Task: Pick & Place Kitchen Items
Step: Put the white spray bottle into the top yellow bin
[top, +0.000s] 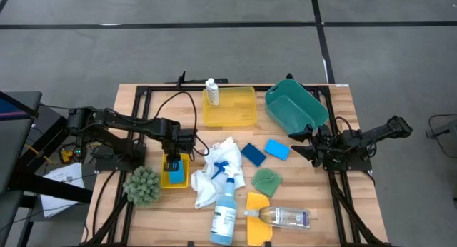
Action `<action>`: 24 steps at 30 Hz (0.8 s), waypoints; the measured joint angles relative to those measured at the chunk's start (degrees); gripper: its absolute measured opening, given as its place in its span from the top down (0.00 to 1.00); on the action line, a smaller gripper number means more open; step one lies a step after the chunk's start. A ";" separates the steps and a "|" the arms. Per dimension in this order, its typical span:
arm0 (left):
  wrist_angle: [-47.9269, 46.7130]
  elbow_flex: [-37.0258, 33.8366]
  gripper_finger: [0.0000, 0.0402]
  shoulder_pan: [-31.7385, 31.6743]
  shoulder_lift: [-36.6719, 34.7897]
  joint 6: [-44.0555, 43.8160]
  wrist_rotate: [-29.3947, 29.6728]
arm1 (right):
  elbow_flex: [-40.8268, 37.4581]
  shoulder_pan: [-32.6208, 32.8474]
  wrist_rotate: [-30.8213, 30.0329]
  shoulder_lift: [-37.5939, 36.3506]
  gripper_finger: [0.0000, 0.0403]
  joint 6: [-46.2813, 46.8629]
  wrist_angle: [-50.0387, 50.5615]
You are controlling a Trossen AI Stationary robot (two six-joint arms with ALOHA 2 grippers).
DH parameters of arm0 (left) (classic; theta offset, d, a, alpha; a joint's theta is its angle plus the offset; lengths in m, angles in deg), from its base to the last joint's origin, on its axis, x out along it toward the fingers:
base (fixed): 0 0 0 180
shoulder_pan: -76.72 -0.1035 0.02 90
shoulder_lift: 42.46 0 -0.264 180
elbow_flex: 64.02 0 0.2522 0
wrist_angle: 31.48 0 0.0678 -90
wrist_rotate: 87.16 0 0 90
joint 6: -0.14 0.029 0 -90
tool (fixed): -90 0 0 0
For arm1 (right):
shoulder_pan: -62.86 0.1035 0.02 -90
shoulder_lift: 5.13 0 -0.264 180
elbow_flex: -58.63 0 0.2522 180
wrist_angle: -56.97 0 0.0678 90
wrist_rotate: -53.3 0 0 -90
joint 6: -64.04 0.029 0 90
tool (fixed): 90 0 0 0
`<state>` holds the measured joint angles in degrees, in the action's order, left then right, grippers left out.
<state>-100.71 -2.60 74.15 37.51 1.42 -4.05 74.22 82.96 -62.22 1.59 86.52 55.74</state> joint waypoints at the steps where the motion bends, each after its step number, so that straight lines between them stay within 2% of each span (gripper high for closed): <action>1: 0.00 0.00 0.78 -0.02 0.00 0.16 -0.02 | 0.00 0.00 0.00 0.00 0.31 0.00 -0.01; 10: 0.00 0.00 0.75 -0.02 -0.02 0.35 -0.21 | 0.00 0.02 0.00 0.02 0.31 0.00 0.00; 15: -0.01 0.16 0.75 -0.02 -1.73 0.36 -2.73 | 0.00 0.00 0.00 0.00 0.31 0.00 -0.02; 24: 4.92 0.90 0.75 -0.02 -12.71 0.37 -4.35 | 0.00 0.00 0.00 0.02 0.31 -0.01 -0.02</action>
<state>-95.79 -1.70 74.13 24.79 1.79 -8.40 74.22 82.96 -62.22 1.62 86.51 55.73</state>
